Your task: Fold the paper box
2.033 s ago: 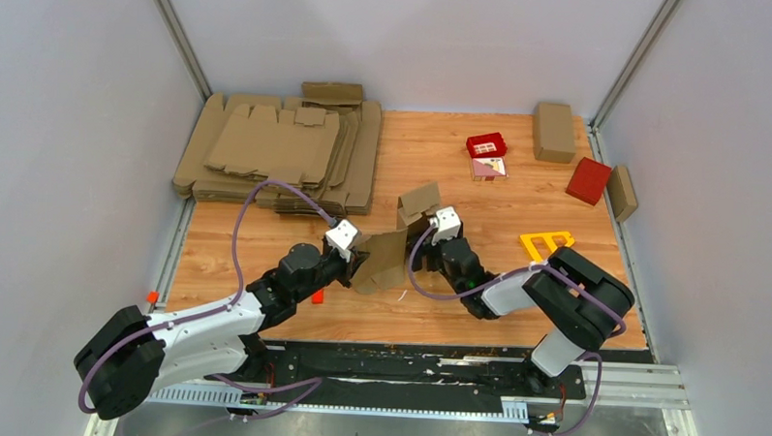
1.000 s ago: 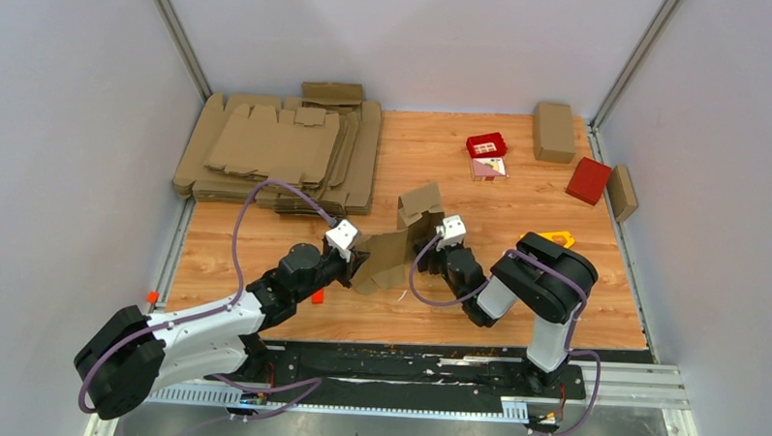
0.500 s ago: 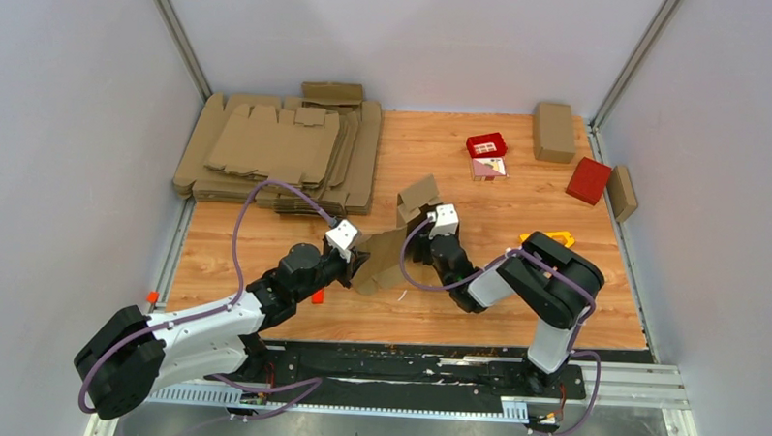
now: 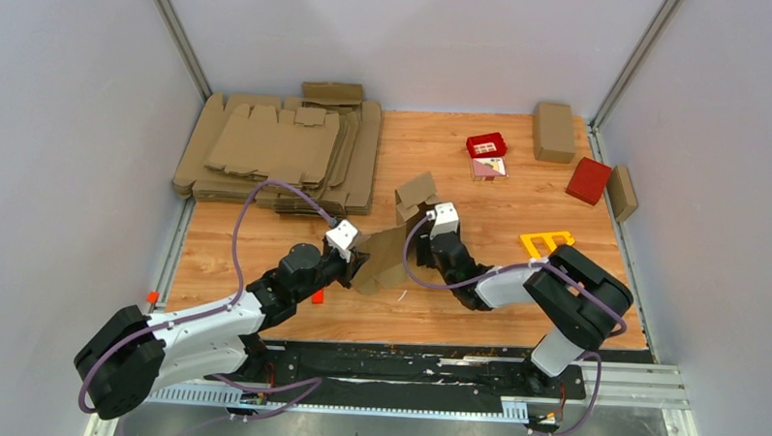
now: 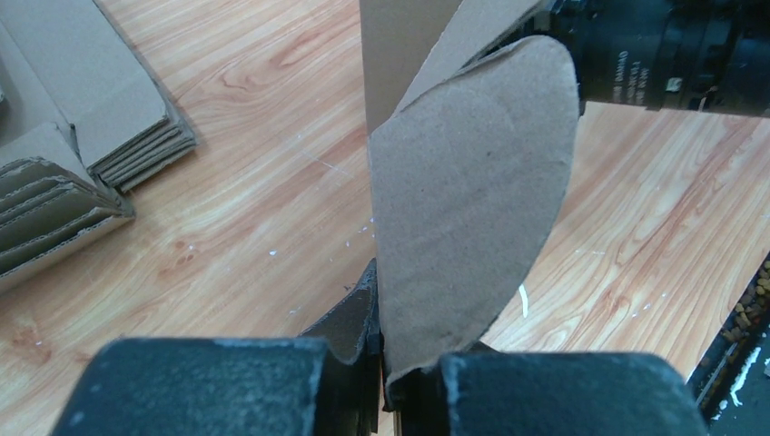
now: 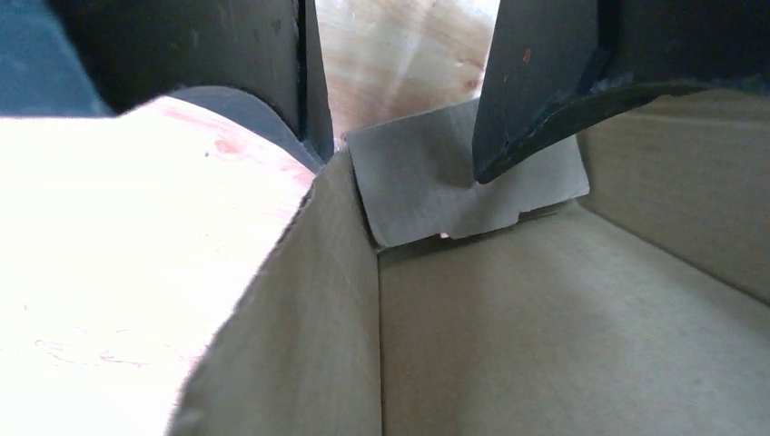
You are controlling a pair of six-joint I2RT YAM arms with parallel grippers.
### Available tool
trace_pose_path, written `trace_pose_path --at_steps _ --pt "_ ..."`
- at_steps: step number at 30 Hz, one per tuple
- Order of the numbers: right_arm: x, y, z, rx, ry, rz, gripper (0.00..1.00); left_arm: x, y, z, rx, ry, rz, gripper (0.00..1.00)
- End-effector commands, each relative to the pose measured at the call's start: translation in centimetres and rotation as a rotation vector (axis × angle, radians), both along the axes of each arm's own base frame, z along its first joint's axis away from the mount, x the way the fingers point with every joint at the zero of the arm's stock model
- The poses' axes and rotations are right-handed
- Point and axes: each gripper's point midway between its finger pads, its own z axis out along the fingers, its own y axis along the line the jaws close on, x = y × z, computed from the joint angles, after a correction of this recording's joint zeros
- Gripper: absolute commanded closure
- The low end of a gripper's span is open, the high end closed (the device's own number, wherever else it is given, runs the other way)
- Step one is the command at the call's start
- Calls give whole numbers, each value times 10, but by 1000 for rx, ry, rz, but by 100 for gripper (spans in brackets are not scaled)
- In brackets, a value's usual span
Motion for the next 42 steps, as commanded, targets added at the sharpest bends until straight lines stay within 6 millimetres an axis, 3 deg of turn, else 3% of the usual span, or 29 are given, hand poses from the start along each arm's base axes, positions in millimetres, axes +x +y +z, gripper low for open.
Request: trace_pose_path --at_steps 1,10,15,22,27,31,35,42 --pt "-14 8 15 28 25 73 44 -7 -1 -11 19 57 -18 90" --pt "-11 4 22 8 39 57 42 -12 -9 -10 -5 67 -59 91" --pt "1 2 14 16 38 40 21 -11 -6 -9 -4 59 -48 91" --pt "10 -5 14 68 -24 75 11 -11 -5 -10 1 57 -44 91" --pt "14 -15 26 142 -55 95 6 -11 -6 -10 2 58 -45 91" --pt "18 -4 35 176 -45 208 7 -11 -6 -11 3 59 -46 92" --pt "19 7 26 144 -14 271 12 -11 -6 -11 3 60 -47 92" --pt "22 9 1 108 38 271 23 -11 -6 -11 4 59 -48 92"
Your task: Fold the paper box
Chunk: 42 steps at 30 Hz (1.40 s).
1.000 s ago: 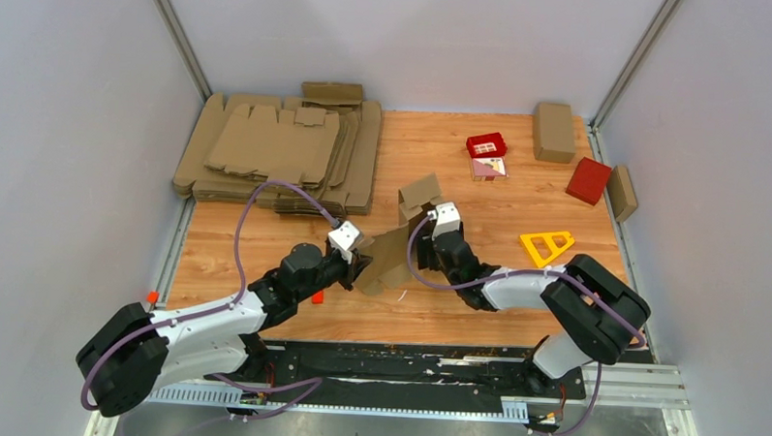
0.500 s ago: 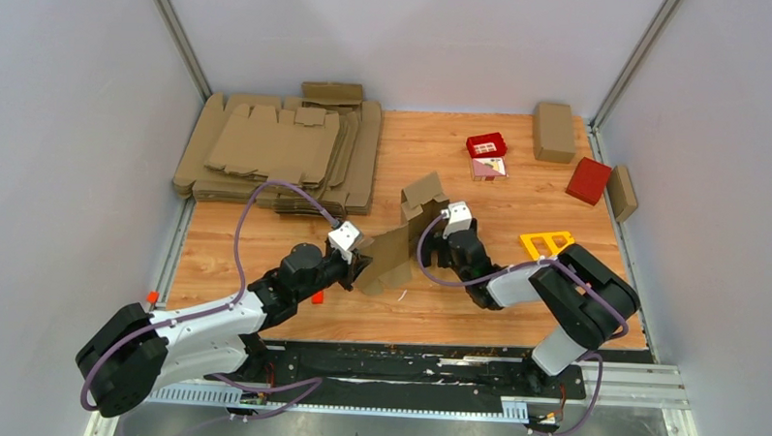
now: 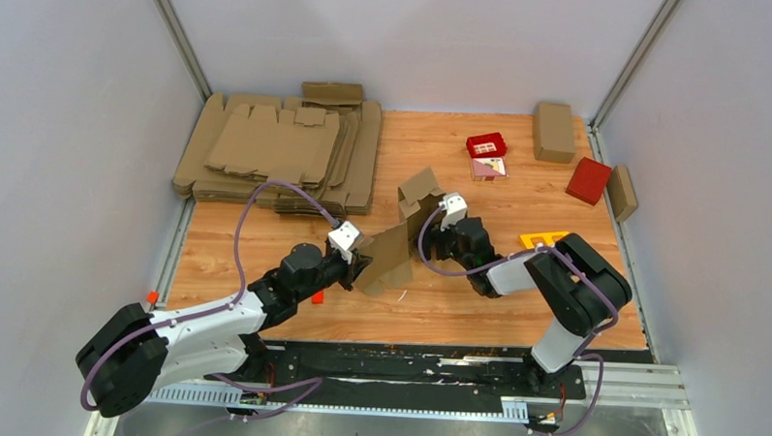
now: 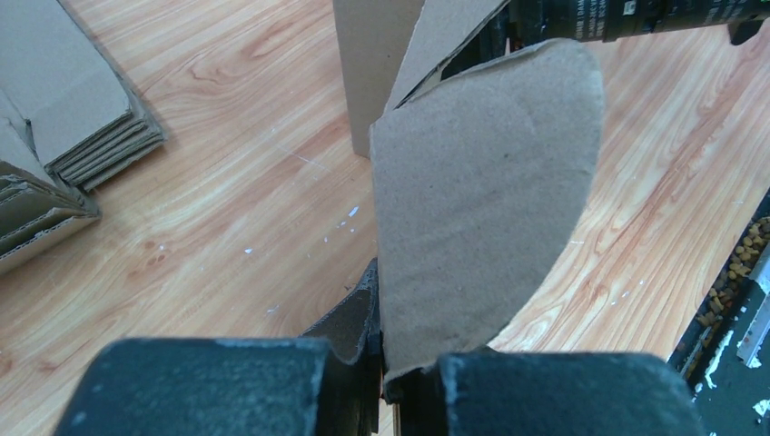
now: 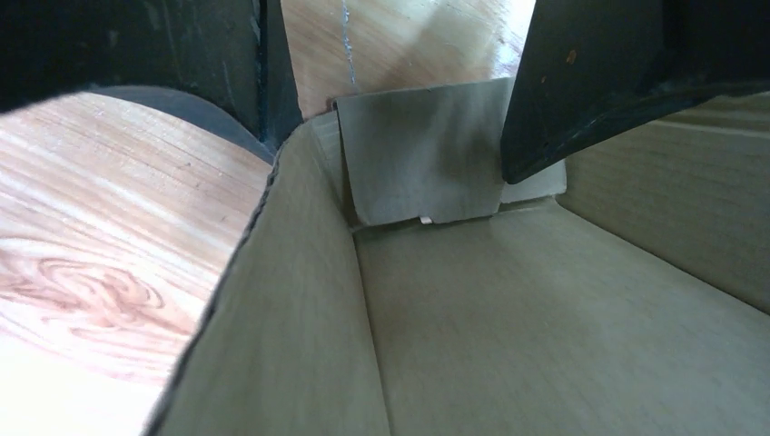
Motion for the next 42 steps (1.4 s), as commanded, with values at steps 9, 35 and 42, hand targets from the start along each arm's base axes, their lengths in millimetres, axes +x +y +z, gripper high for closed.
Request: trace_pose_path --at_steps 9,35,42 --pt "-12 15 -25 -64 8 16 43 -4 -2 -8 15 32 -18 92" --pt "-48 1 -8 -41 10 -211 65 -14 1 7 -49 9 -32 69" --pt "-51 4 -13 -39 46 -213 65 -16 1 10 -78 -4 -40 62"
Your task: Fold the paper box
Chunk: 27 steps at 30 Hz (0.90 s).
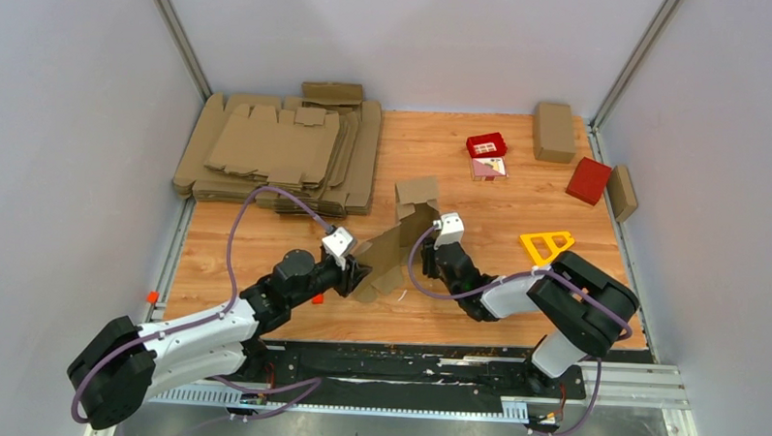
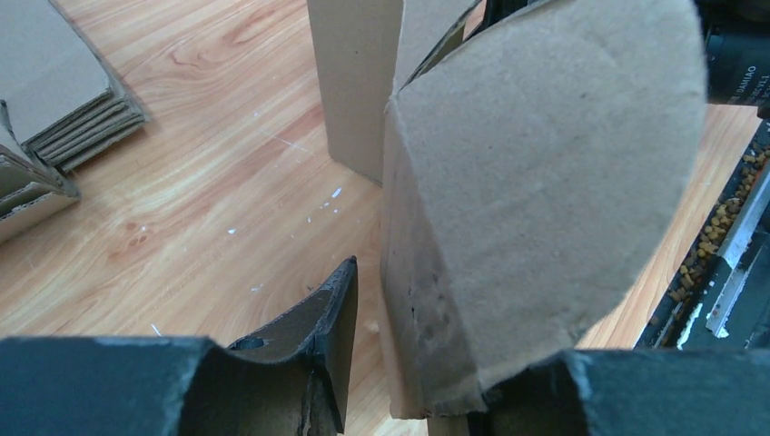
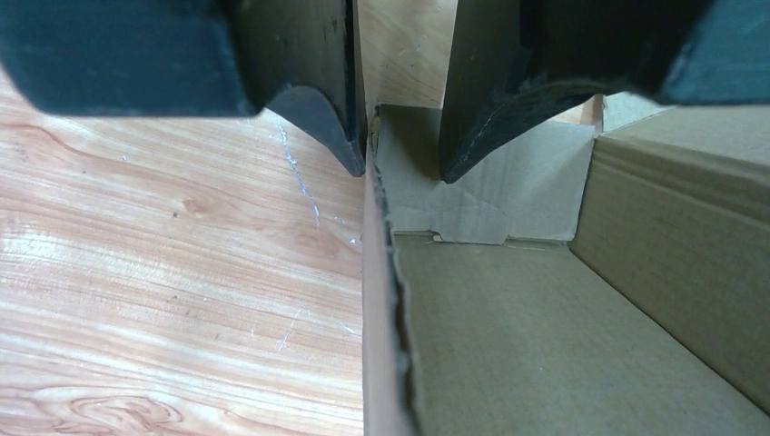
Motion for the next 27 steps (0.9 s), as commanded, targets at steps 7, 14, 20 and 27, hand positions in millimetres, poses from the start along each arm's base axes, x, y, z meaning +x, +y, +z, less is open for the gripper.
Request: trace_pose_path --at_steps 7,14,20,27 --pt "-8 -4 -11 1 80 -66 71 -2 -7 8 -42 -2 -21 56" --pt "-12 -9 -18 -46 92 -122 80 0 -3 6 -33 0 3 53" --pt "-14 -9 -12 -34 85 -133 90 1 -1 9 -37 -7 16 51" --pt "-13 -15 0 6 93 -210 99 5 20 11 -82 -1 134 37"
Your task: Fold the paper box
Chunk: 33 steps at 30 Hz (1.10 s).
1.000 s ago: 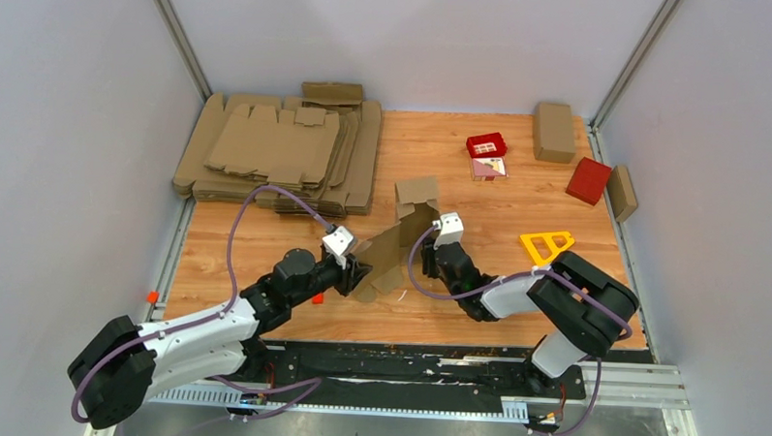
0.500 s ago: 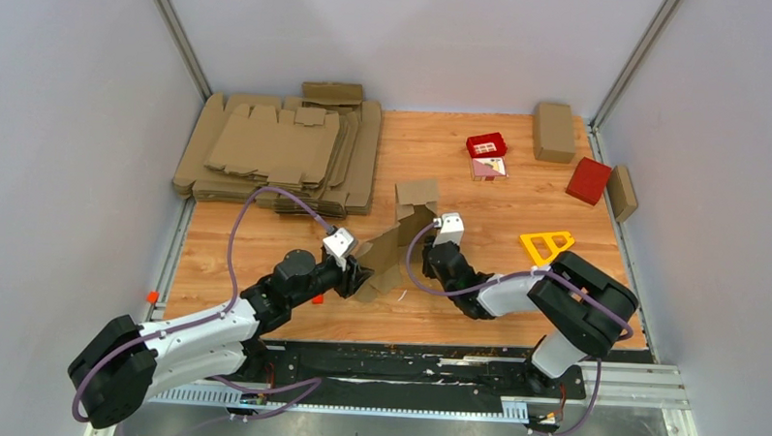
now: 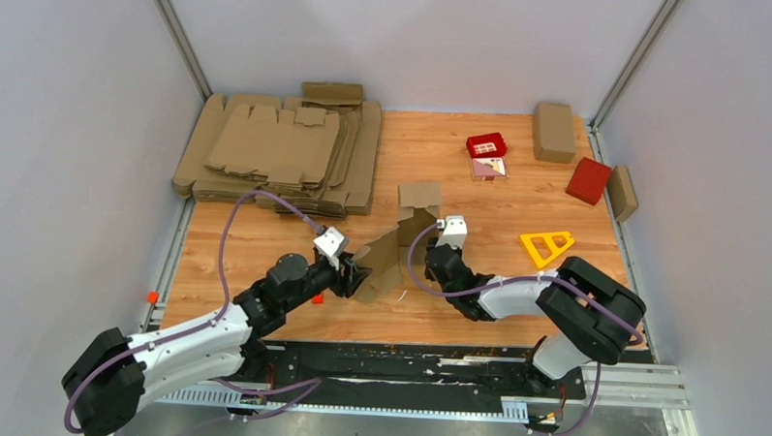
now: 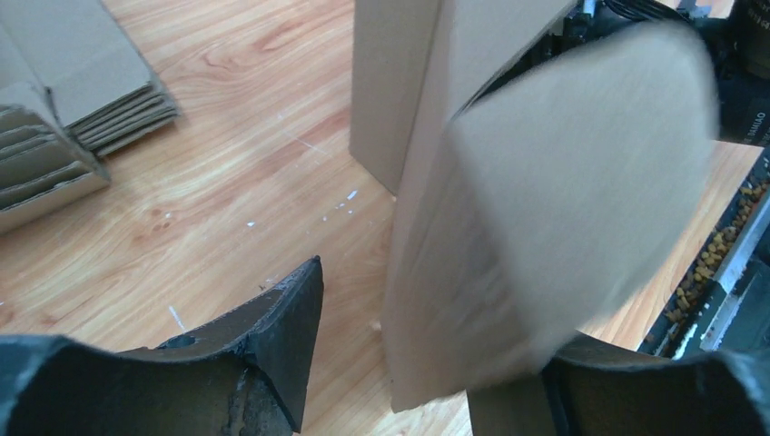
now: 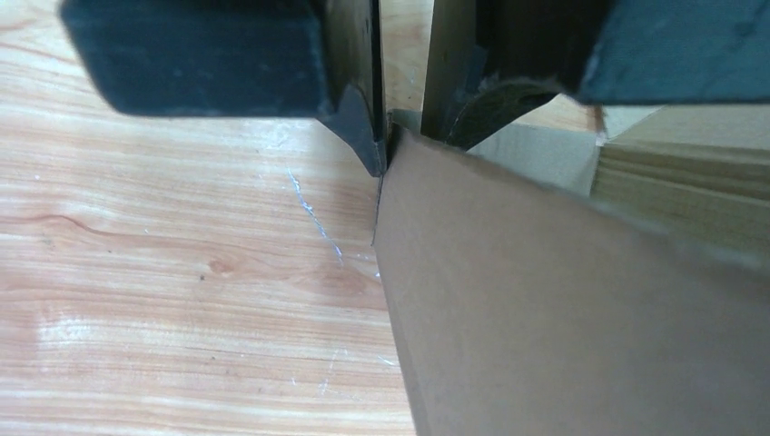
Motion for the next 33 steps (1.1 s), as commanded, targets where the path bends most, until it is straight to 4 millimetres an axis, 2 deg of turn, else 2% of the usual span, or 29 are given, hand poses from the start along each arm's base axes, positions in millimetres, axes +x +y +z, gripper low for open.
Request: trace_pose_path --at_steps 1,7,10,15,20,33 --pt "-2 -9 2 -9 28 -67 100 5 15 8 -58 -9 102 35" --pt "-6 -6 0 26 53 -74 99 2 17 15 -89 -34 98 28" --pt "-10 -1 0 50 53 -53 89 1 13 14 -79 -31 77 28" --pt "-10 1 4 41 50 -44 81 1 6 11 -62 -16 47 29" --pt "-9 2 15 43 25 -25 66 1 4 9 -51 -15 37 29" --pt "-13 19 44 108 -6 83 37 3 6 9 -42 -22 49 30"
